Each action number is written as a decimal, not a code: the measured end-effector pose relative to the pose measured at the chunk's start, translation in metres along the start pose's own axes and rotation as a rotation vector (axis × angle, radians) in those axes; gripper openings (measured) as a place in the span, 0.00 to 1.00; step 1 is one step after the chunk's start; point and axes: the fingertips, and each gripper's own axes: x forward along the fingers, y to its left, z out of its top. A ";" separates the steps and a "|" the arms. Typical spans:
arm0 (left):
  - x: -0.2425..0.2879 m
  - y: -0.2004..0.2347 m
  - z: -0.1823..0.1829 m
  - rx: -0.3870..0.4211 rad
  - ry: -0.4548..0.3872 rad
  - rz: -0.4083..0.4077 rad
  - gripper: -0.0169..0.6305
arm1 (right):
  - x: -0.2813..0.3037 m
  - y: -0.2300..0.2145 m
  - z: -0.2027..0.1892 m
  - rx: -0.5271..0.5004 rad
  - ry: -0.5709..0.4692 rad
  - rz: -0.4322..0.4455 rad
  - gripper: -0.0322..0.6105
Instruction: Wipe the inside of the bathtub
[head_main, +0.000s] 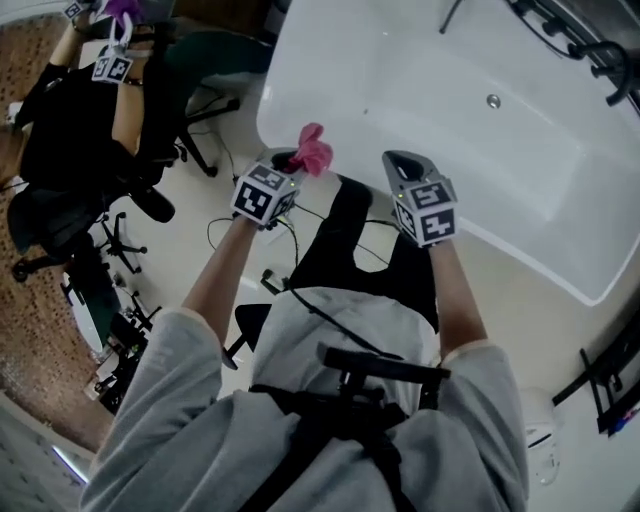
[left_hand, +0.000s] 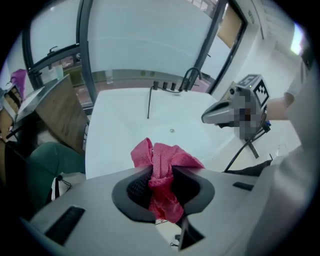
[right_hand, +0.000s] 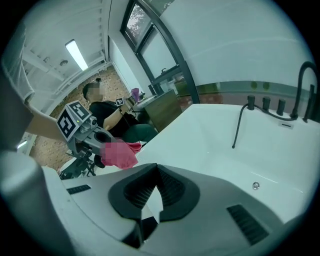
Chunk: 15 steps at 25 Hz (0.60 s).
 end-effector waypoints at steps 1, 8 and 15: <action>0.009 0.001 -0.007 0.011 0.026 -0.008 0.15 | 0.005 -0.002 -0.008 0.008 0.003 0.004 0.06; 0.069 0.004 -0.024 0.038 0.142 -0.074 0.15 | 0.043 -0.035 -0.045 0.014 0.018 0.013 0.06; 0.122 0.016 -0.041 0.152 0.373 -0.129 0.15 | 0.070 -0.061 -0.051 -0.045 0.037 0.031 0.06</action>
